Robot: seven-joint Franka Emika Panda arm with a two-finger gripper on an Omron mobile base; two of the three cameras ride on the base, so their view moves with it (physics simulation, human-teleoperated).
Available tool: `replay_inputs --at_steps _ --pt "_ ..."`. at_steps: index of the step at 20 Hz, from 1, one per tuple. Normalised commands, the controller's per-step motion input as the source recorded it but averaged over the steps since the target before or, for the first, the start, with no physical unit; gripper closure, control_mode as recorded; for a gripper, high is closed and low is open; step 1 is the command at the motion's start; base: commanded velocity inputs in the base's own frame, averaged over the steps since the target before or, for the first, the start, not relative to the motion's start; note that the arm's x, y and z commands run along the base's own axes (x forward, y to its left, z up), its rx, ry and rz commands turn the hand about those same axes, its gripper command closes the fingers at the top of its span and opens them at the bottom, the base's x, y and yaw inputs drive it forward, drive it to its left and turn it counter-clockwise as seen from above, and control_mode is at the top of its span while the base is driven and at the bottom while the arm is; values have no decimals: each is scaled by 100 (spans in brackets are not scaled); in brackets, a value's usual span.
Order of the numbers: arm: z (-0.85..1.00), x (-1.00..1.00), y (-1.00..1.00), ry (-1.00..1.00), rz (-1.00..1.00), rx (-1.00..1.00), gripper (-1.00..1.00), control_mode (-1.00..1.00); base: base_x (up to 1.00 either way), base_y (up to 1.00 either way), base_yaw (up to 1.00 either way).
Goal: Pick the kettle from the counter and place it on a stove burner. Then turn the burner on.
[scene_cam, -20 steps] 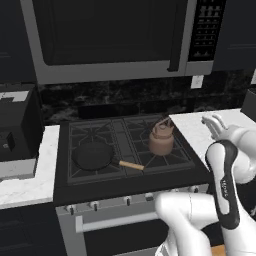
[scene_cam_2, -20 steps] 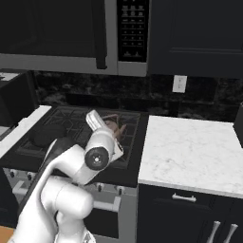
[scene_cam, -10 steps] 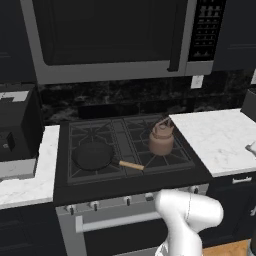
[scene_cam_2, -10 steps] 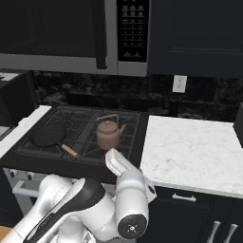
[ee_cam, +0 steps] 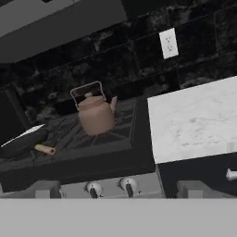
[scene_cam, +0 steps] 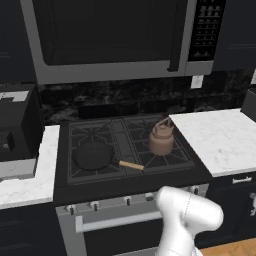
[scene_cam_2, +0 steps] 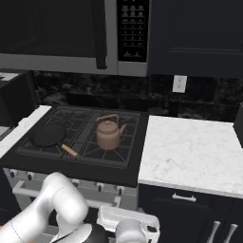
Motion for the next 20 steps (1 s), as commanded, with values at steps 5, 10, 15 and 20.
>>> replay_inputs --at_steps 5,10,15,20 --pt "-86 1 40 -31 2 -35 -100 -100 0 0 0" --pt "-37 30 41 -25 -5 -2 -100 -100 0 0 0" --pt "-3 50 14 -10 -1 0 -100 -100 0 0 0" --pt "-4 40 0 -2 0 0 -100 -100 0 0 0"
